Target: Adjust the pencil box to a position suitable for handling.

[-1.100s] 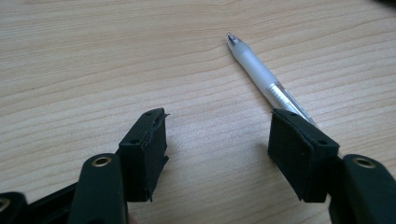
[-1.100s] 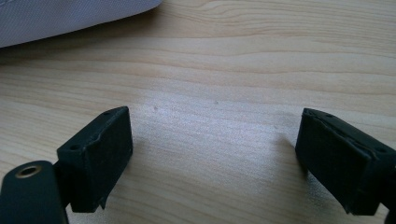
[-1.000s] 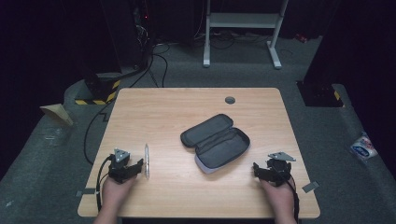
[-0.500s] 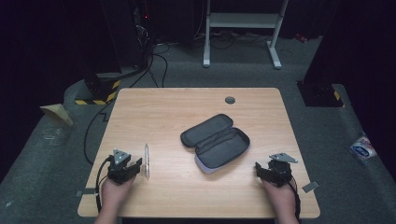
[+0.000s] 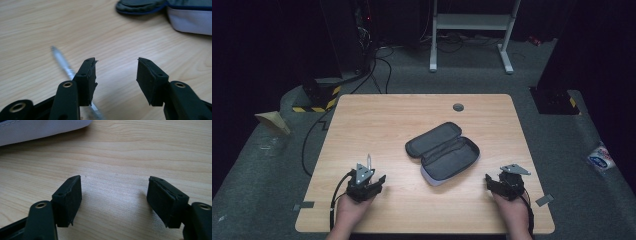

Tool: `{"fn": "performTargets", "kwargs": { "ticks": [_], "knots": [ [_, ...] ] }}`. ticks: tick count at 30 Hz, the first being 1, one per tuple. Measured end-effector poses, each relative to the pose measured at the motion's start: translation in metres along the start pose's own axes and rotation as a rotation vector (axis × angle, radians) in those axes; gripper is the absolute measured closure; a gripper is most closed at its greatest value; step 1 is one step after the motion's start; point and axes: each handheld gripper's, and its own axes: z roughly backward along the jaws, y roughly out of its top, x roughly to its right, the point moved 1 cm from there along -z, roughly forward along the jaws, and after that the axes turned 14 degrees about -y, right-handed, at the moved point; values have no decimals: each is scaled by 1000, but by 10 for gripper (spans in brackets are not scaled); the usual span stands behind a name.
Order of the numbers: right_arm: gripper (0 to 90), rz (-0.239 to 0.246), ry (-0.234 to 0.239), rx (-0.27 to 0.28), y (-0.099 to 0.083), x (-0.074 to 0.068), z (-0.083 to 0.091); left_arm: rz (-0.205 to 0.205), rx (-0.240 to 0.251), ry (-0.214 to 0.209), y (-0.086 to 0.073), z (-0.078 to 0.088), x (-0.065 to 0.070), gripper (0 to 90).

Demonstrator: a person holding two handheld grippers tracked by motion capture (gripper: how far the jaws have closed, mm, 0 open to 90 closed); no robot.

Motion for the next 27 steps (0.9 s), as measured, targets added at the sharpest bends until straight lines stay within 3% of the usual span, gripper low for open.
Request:
{"fn": "performTargets", "kwargs": {
  "ticks": [4, 9, 12, 15, 22, 27],
  "knots": [
    [344, 24, -11, 19, 1, -3, 3, -19, -32, -26, 0, -12, 11, 491],
    [369, 10, 12, 89, 9, -6, 13, -35, -54, -42, -1, -21, 20, 483],
    [380, -24, 45, 122, 16, -7, 19, -28, -50, -48, -3, -23, 21, 476],
    [395, -24, 65, 150, 24, -10, 22, -25, -59, -54, -5, -25, 23, 475],
    [439, -39, 96, 164, 46, -18, 15, -19, -47, -53, -6, -26, 22, 472],
    [480, -52, 122, 157, 63, -21, 9, 7, -42, -71, -6, -27, 19, 421]
  ]
}}
